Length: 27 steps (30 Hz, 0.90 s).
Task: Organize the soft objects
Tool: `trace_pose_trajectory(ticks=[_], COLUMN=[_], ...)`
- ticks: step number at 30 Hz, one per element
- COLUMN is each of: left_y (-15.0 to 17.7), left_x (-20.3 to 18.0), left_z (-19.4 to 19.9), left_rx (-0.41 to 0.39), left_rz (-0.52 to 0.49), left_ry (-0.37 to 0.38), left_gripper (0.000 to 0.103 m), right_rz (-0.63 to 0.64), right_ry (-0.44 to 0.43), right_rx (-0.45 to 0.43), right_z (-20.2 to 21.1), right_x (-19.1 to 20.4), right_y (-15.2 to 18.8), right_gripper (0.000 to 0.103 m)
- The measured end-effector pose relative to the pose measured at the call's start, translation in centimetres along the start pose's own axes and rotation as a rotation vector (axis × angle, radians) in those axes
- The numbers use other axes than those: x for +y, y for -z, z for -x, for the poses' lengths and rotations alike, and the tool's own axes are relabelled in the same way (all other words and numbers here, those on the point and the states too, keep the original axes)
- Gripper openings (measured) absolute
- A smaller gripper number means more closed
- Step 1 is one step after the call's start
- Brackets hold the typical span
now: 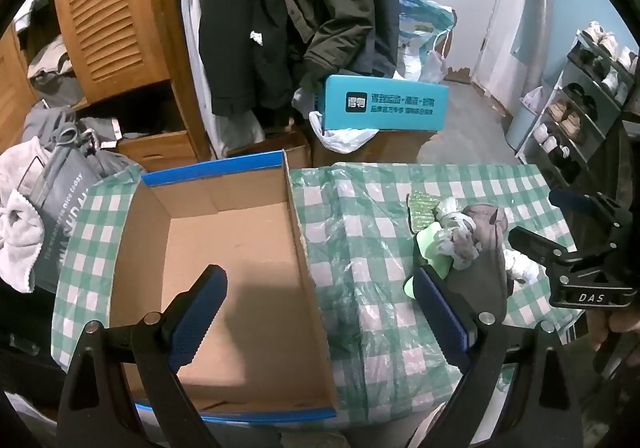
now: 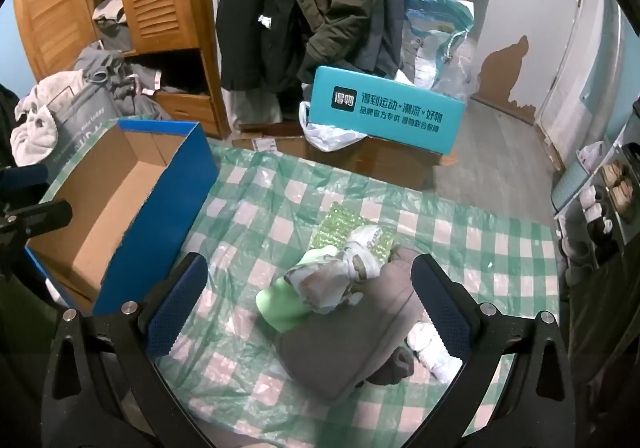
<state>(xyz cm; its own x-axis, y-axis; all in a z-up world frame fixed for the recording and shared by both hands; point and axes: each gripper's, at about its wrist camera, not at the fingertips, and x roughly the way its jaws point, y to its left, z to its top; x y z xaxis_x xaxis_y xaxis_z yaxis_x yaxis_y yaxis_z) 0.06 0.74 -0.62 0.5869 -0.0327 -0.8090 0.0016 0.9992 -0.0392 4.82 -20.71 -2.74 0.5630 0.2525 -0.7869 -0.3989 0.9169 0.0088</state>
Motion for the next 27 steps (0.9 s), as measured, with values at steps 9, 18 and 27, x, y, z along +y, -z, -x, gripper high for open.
trace_pose_trajectory(ticks=[9, 18, 27], left_y=[0.33, 0.32, 0.31], left_x=[-0.41, -0.19, 0.04], left_z=[-0.24, -0.31, -0.40], left_rx=[0.008, 0.012, 0.018], left_rz=[-0.005, -0.004, -0.003], left_ry=[0.001, 0.000, 0.000], left_gripper=[0.095, 0.095, 0.095], right_rz=[0.003, 0.005, 0.004], right_ry=[0.003, 0.004, 0.005], right_rx=[0.002, 0.003, 0.003], right_z=[-0.02, 0.01, -0.06], right_x=[-0.01, -0.03, 0.00], right_y=[0.09, 0.11, 0.20], right_gripper=[0.101, 0.101, 0.101])
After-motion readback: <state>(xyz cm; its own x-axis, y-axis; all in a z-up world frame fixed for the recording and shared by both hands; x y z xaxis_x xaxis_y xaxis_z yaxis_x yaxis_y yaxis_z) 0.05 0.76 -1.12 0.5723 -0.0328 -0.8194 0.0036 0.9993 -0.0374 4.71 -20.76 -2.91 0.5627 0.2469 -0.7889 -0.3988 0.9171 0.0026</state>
